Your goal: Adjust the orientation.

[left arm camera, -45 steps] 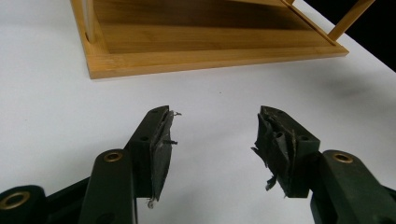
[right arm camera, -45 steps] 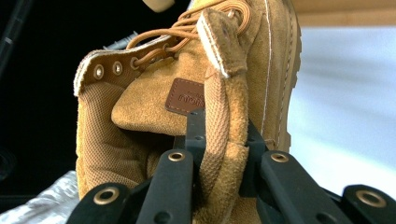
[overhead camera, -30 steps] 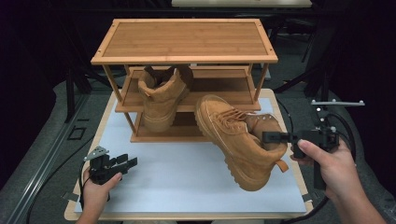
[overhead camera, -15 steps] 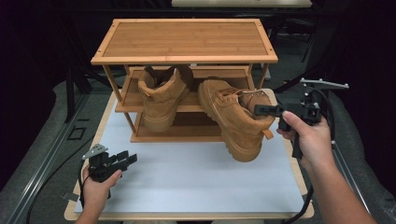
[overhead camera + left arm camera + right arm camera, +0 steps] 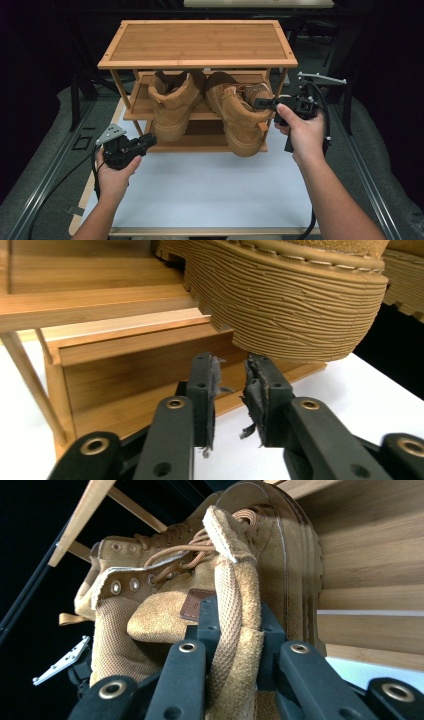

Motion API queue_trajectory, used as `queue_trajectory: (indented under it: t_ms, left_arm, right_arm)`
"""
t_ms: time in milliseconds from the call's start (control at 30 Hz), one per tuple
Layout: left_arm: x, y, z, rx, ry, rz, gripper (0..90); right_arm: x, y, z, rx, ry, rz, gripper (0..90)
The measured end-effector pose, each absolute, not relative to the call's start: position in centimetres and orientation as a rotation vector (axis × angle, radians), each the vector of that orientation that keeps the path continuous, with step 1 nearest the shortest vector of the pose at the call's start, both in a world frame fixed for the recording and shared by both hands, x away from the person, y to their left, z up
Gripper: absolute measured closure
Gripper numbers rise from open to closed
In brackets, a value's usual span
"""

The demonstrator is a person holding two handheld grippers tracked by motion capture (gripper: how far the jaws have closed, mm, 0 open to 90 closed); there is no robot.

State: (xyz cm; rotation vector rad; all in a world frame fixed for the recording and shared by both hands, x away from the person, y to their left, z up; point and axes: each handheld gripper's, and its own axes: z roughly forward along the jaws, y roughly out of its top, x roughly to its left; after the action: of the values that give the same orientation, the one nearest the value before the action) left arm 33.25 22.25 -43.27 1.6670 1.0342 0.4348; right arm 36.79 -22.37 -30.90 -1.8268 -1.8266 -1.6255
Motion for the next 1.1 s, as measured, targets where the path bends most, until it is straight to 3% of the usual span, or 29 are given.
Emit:
queue_trajectory:
  t_ms: [200,500,1100]
  left_arm:
    - [33.7,21.7,-43.3,1.671,1.017,0.370,79.3]
    - [34.0,18.4,-42.9,1.731,0.956,0.317,78.0]
    - [33.9,18.5,-43.4,1.711,0.970,0.343,74.8]
  right_arm:
    - [37.4,-22.1,-31.3,-1.855,-1.776,-1.640,78.6]
    - [38.2,-22.0,-31.3,-1.919,-1.698,-1.687,78.5]
    - [39.4,-23.3,-31.3,-2.042,-1.565,-1.783,78.8]
